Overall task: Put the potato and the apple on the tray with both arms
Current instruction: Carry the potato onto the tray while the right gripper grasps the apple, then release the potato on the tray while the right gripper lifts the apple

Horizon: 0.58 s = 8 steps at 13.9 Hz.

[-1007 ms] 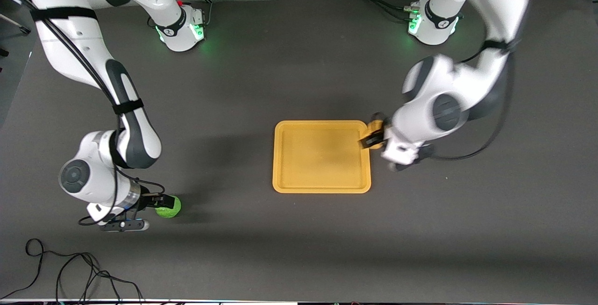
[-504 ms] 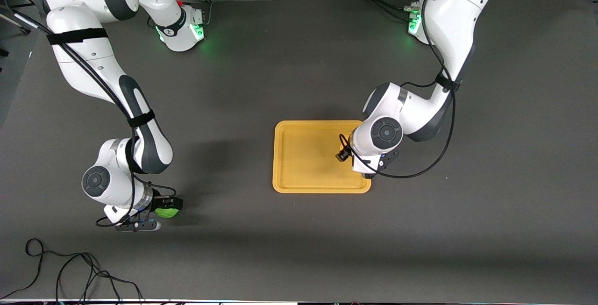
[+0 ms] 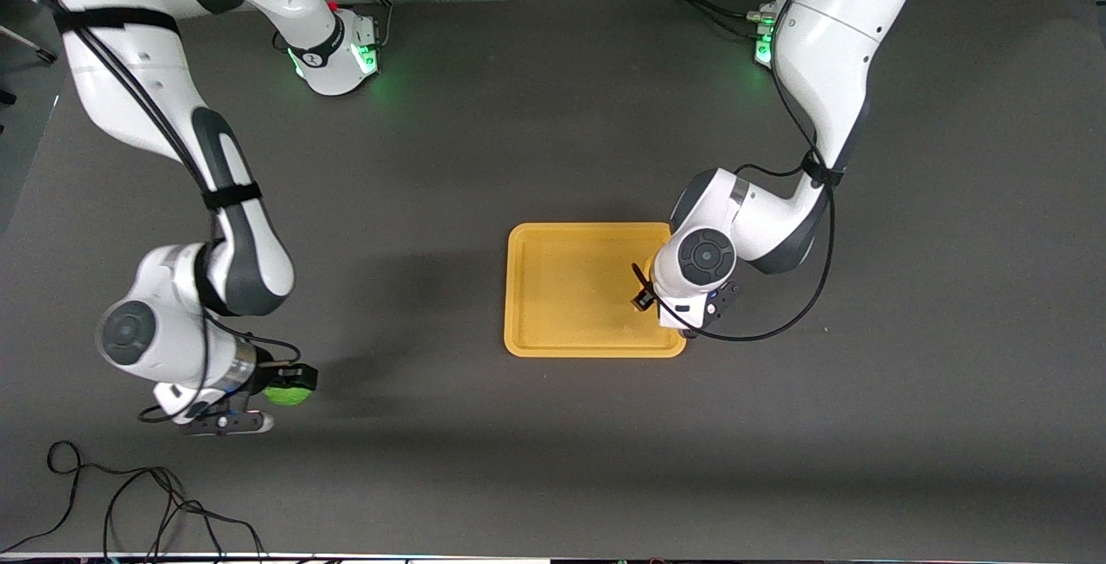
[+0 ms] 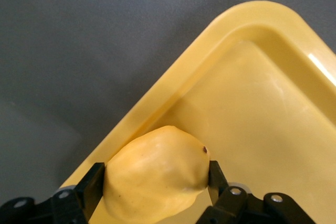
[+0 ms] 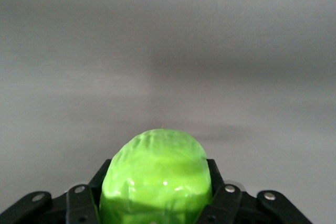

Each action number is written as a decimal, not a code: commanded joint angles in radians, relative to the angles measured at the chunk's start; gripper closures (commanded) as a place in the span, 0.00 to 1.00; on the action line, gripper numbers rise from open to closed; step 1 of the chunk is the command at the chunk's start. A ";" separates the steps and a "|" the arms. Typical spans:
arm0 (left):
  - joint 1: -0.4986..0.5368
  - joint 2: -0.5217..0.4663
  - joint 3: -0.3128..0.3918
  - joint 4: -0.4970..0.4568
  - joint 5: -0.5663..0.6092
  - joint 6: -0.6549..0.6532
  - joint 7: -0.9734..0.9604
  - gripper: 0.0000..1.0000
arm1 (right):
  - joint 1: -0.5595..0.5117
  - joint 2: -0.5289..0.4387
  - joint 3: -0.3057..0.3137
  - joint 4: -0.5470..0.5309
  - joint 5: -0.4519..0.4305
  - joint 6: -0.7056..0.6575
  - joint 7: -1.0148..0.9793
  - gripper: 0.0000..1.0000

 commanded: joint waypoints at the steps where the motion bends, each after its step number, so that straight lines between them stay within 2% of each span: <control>1: -0.016 0.024 0.008 0.022 0.053 0.001 -0.035 0.23 | 0.004 -0.120 -0.004 0.039 0.017 -0.184 -0.016 0.50; 2: -0.014 0.021 0.008 0.022 0.060 -0.001 -0.035 0.18 | 0.004 -0.152 -0.007 0.053 0.015 -0.247 -0.014 0.50; 3: -0.013 0.017 0.008 0.023 0.060 -0.002 -0.034 0.03 | 0.004 -0.193 -0.008 0.060 0.014 -0.296 -0.014 0.50; 5: -0.006 -0.020 0.005 0.037 0.051 -0.013 -0.035 0.01 | 0.006 -0.266 -0.008 0.059 0.012 -0.388 -0.011 0.50; 8: 0.032 -0.142 0.002 0.049 0.046 -0.086 -0.002 0.01 | 0.010 -0.339 -0.007 0.025 0.012 -0.464 -0.006 0.50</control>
